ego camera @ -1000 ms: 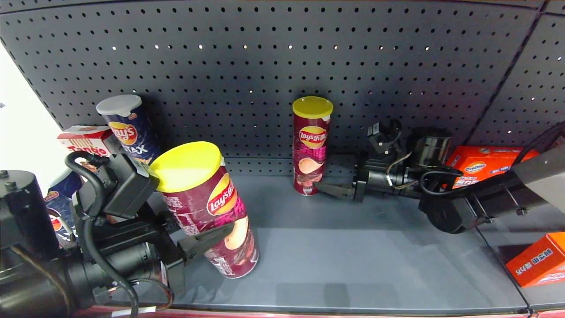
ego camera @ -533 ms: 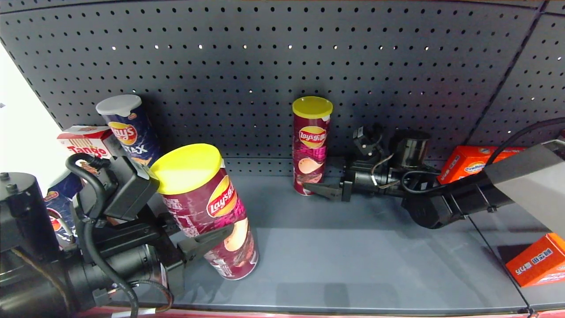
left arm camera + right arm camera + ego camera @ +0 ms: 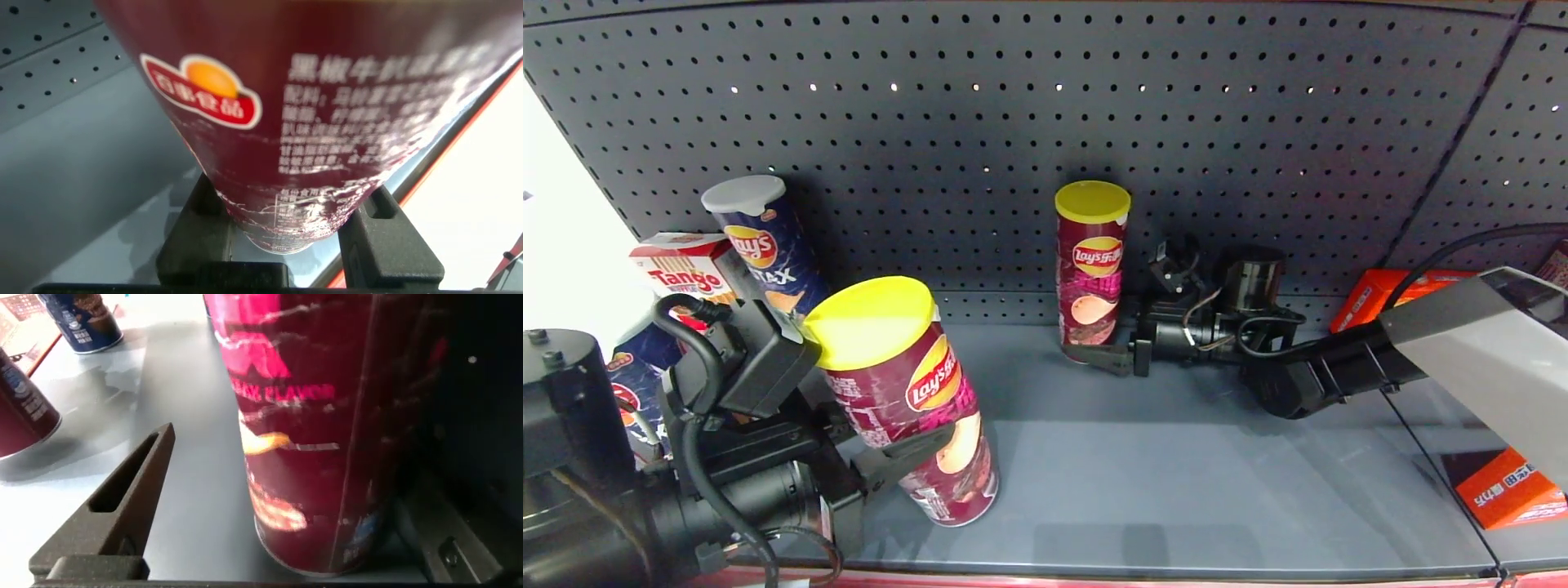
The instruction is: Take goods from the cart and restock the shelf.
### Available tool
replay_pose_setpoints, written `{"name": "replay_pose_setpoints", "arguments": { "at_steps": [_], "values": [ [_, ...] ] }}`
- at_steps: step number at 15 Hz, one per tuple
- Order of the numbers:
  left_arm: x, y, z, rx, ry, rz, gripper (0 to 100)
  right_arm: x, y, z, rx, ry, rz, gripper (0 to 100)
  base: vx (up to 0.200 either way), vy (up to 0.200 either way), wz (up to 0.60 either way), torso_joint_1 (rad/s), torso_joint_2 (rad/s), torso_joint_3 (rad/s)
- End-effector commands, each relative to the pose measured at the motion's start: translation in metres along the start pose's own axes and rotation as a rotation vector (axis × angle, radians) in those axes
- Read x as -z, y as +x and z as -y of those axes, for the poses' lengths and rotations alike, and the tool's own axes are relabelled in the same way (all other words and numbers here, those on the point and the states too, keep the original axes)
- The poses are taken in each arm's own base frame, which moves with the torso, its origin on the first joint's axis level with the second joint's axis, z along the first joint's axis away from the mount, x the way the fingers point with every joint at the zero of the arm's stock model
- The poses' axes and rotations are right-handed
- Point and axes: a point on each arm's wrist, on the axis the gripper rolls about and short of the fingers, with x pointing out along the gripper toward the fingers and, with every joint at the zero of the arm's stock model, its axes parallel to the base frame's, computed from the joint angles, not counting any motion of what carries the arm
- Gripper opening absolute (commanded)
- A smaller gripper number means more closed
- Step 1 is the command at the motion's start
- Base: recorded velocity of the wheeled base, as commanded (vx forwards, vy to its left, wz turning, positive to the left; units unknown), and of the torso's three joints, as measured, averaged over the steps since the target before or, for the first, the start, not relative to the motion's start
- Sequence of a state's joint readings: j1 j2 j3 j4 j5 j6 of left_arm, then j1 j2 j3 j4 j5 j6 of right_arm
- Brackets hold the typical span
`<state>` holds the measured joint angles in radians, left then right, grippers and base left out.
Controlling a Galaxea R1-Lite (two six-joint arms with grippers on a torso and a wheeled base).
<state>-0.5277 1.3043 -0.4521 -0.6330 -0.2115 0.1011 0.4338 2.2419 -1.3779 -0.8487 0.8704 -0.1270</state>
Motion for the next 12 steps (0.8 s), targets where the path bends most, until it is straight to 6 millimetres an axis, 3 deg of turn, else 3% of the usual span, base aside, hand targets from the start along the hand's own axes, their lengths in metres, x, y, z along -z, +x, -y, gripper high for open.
{"name": "replay_pose_setpoints", "arguments": {
  "at_steps": [1,3,4,9,12],
  "values": [
    [0.001,-0.003,0.001,0.0,0.001,0.003,0,0.002,0.004,0.005,0.008,-0.005,0.003,100,0.0,0.0,0.0,0.0,0.0,0.0],
    [0.001,-0.004,0.001,-0.003,0.001,0.004,0,0.003,0.006,0.007,0.009,-0.001,-0.002,100,0.0,0.0,0.0,0.0,0.0,0.0],
    [0.001,-0.004,0.001,-0.003,0.001,0.006,0,0.004,0.006,0.008,0.009,0.001,-0.003,0,0.0,0.0,0.0,0.0,0.0,0.0],
    [0.0,-0.005,0.001,-0.002,-0.01,0.009,0,0.003,0.007,0.01,0.011,-0.003,0.0,0,0.0,0.0,0.0,0.0,0.0,0.0],
    [0.001,-0.005,0.001,-0.002,-0.01,0.009,0,-0.015,-0.002,0.005,0.019,-0.023,0.016,0,0.0,0.0,0.0,0.0,0.0,0.0]
  ]
}}
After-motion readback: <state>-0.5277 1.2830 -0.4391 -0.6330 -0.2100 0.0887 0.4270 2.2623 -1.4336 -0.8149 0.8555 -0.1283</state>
